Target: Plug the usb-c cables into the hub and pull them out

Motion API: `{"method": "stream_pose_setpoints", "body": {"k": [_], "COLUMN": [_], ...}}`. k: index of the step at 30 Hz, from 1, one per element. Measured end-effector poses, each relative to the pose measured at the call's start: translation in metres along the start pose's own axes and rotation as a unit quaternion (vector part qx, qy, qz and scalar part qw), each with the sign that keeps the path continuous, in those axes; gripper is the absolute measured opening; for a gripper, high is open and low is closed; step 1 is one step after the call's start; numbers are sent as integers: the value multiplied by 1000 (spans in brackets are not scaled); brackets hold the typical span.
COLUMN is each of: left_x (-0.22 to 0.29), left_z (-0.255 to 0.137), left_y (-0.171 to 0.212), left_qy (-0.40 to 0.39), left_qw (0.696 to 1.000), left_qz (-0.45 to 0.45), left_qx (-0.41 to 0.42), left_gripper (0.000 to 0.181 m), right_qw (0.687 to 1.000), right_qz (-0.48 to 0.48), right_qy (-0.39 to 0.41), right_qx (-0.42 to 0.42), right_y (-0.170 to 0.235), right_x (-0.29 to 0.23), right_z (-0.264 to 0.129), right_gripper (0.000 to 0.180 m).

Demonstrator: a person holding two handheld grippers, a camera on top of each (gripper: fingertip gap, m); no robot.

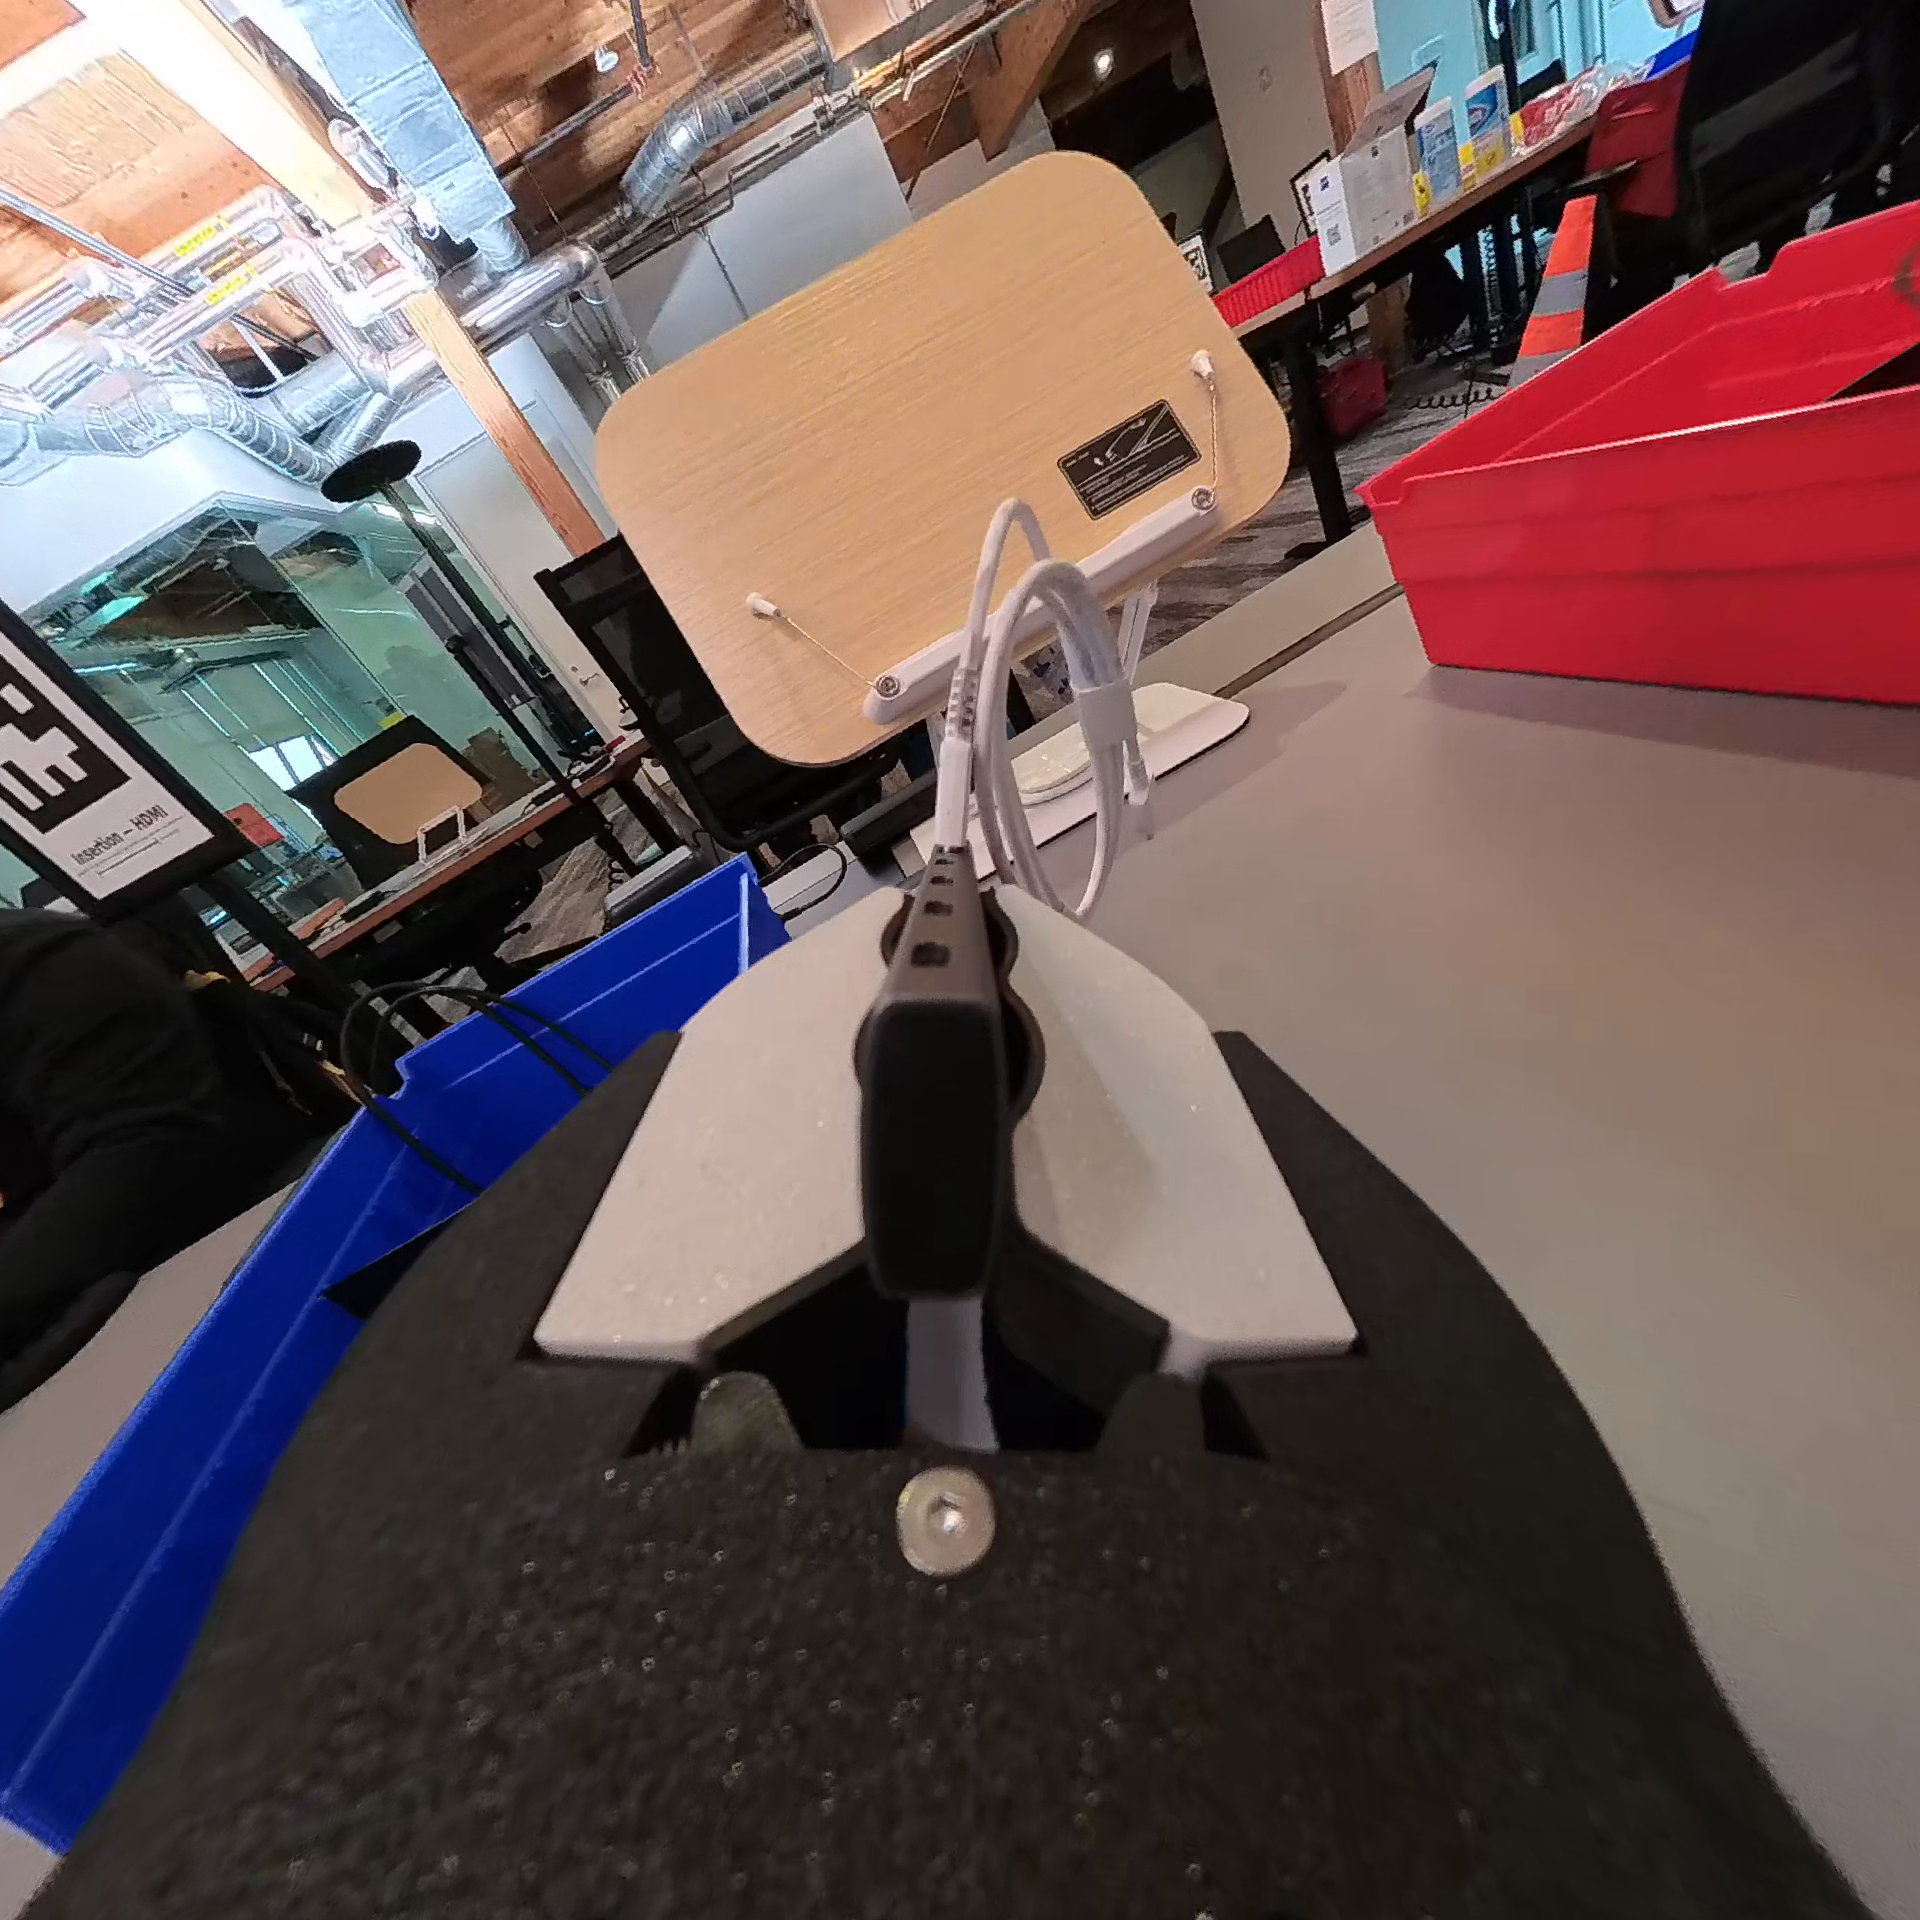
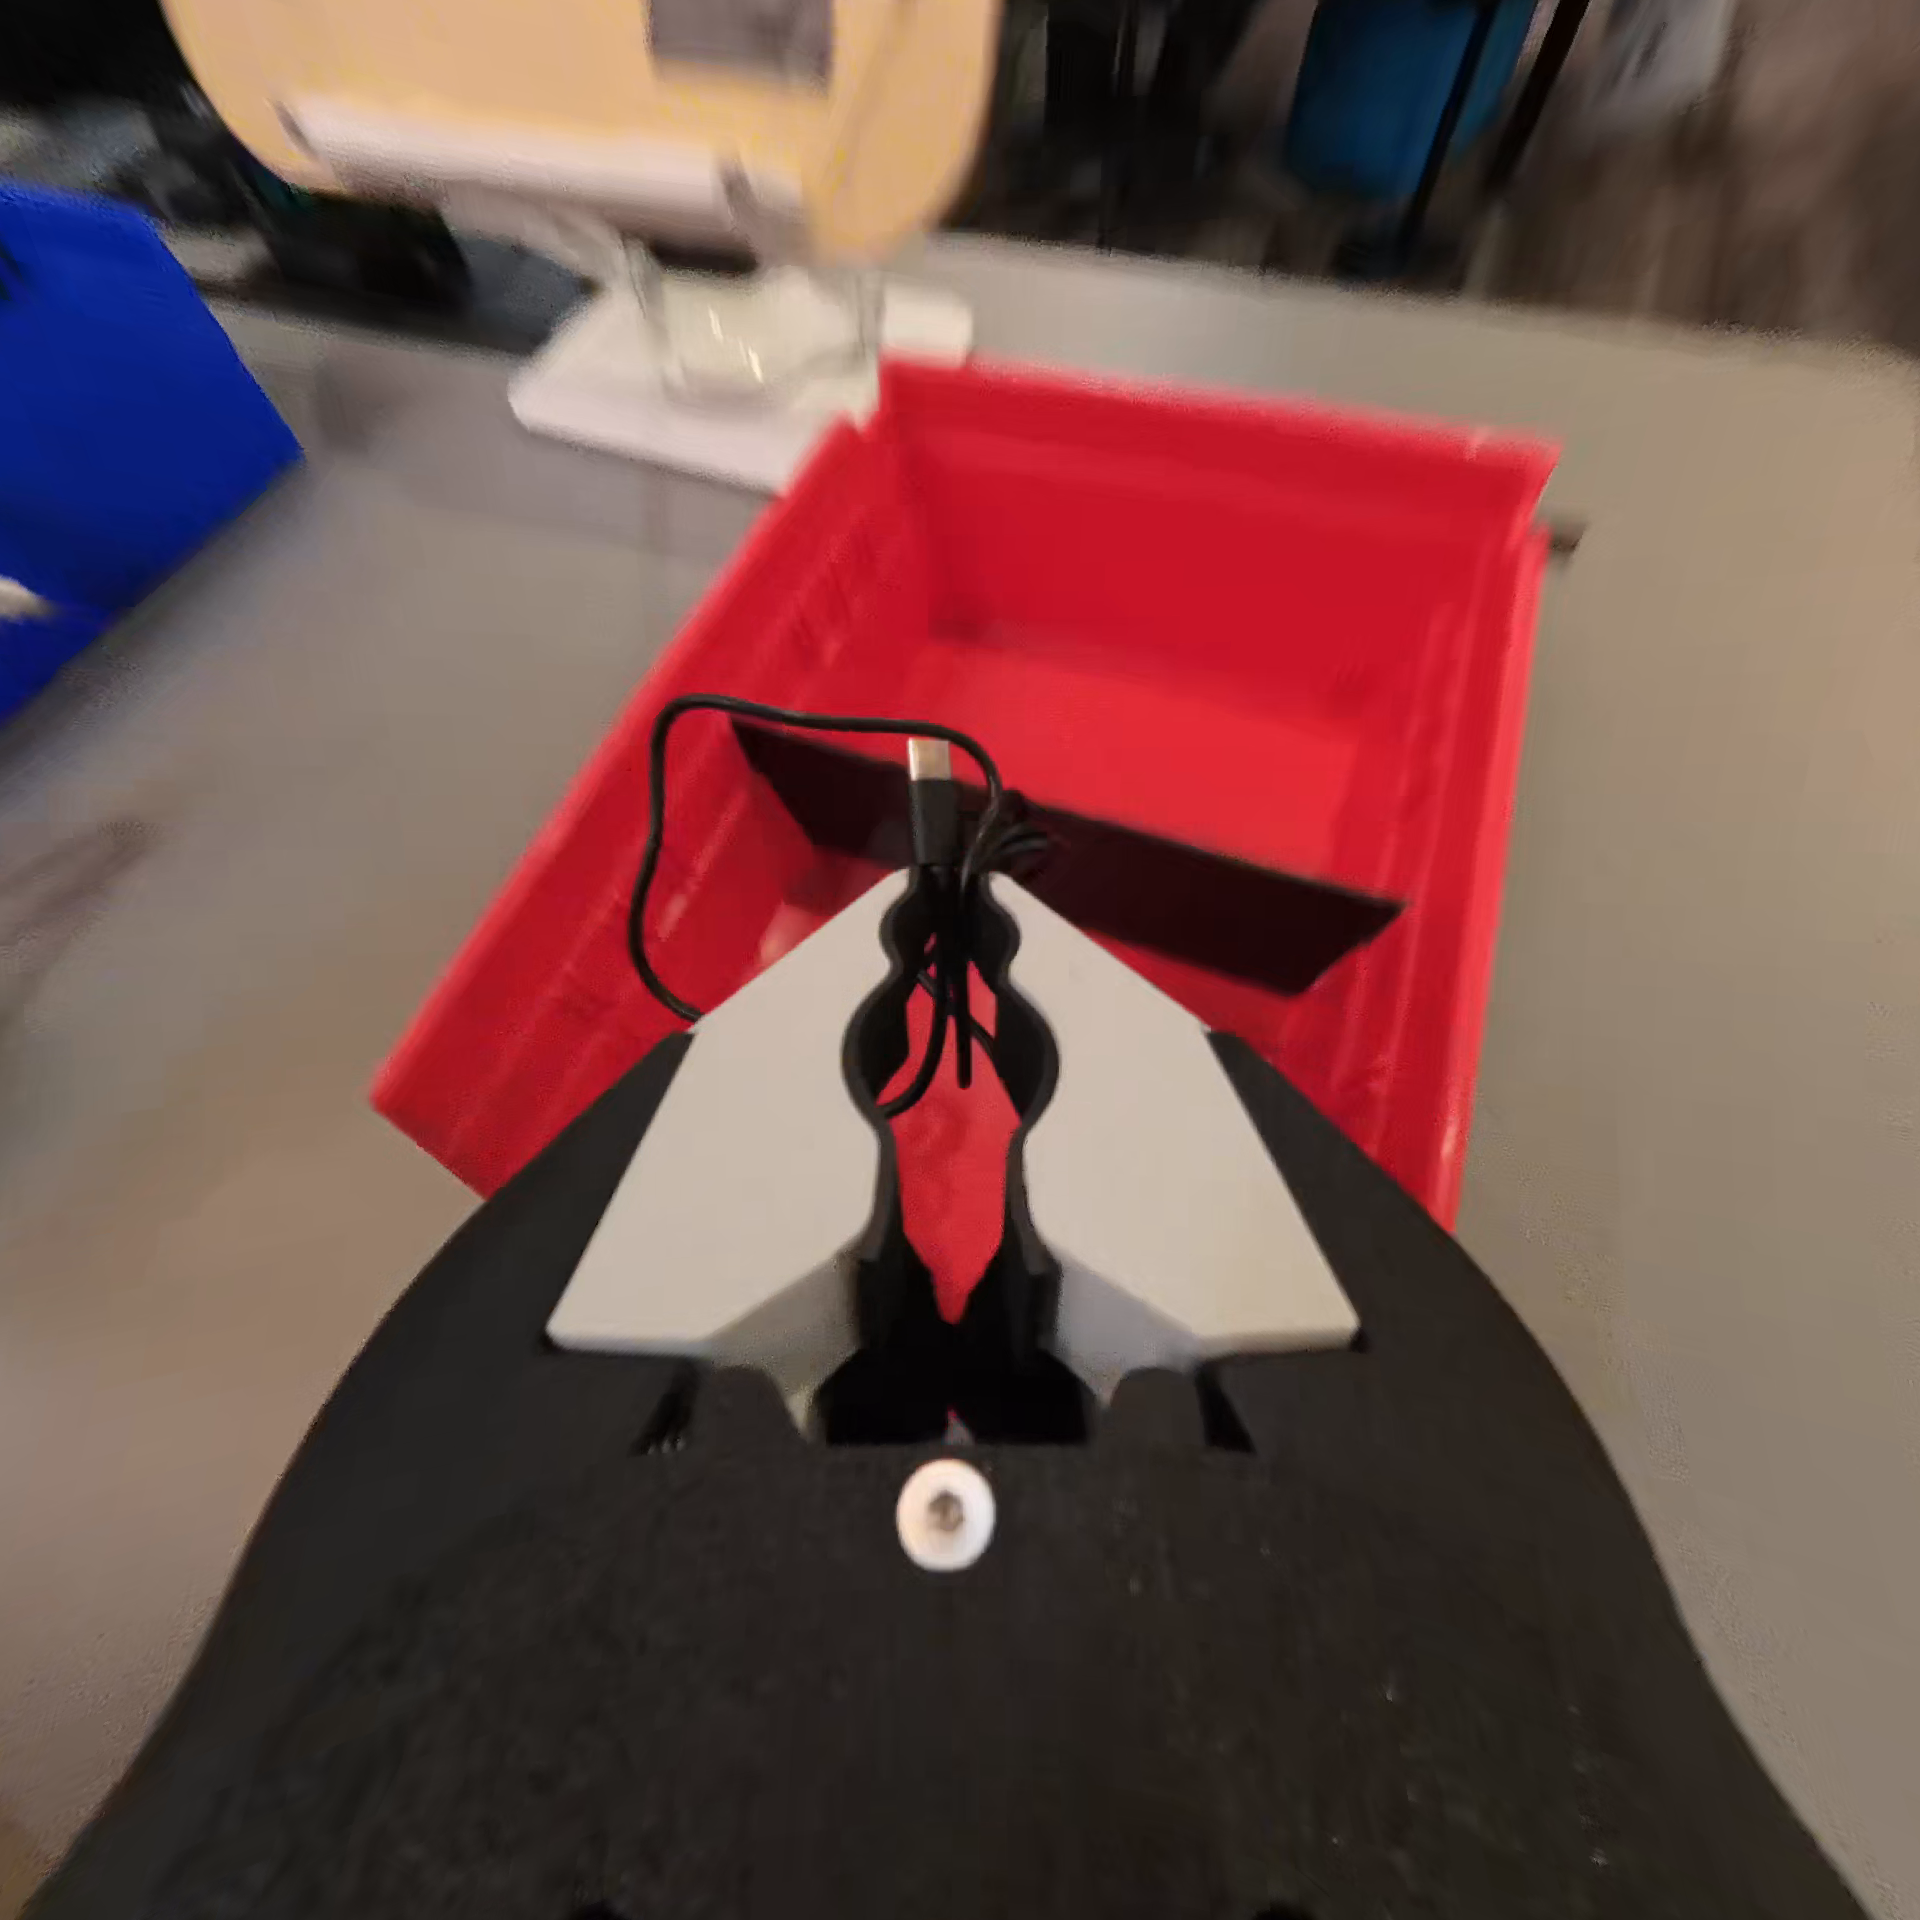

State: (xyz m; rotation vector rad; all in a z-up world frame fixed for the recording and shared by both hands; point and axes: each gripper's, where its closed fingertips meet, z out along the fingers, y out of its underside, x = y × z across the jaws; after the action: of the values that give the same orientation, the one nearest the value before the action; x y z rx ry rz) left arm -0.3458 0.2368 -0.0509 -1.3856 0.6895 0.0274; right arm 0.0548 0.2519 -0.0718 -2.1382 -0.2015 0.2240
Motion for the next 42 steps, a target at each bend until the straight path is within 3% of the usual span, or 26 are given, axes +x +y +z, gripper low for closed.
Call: {"method": "stream_pose_setpoints", "body": {"k": [3, 8, 11, 15, 17, 20, 23, 26, 30, 34, 42], "left_x": [2, 4, 6, 8, 13, 24, 39, 55, 77, 85, 91], "left_z": [0, 1, 1, 1, 2, 3, 1, -2, -9, -12, -14], "left_y": [0, 0, 1, 0, 0, -1, -14, -25, -33, -35, -38], "left_qy": [3, 8, 12, 17, 27, 51, 66, 82, 108, 119, 131], "left_qw": [1000, 1000, 1000, 1000, 999, 998, 995, 990, 979, 974, 971], "left_qz": [4, 7, 11, 18, 18, 23, 57, 93, 144, 157, 161], "left_qx": [0, 2, 1, 5, 5, 9, 42, 68, 100, 111, 122], "left_gripper": [10, 10, 10, 10, 10, 11, 10, 10, 11, 10, 10], "right_qw": [994, 966, 964, 973, 986, 994, 962, 927, 919, 919, 904], "right_qz": [35, -36, -33, -52, -69, -108, -107, -104, -113, -115, -73], "right_qy": [-9, 142, 151, 181, 137, -26, -240, -356, -362, -343, -380], "right_qx": [-101, -215, -218, -132, -72, 16, 72, 61, 104, 156, 181], "right_y": [48, 88, 83, 30, 1, -27, -27, -3, 10, 8, 2], "right_x": [8, 43, 36, 30, 5, -81, -199, -282, -323, -324, -326], "right_z": [24, 31, 30, 2, -9, -12, -10, 0, 13, 12, 5], "right_gripper": [8, 19, 43, 51, 51, 53, 54, 50, 38, 28, 23]}}
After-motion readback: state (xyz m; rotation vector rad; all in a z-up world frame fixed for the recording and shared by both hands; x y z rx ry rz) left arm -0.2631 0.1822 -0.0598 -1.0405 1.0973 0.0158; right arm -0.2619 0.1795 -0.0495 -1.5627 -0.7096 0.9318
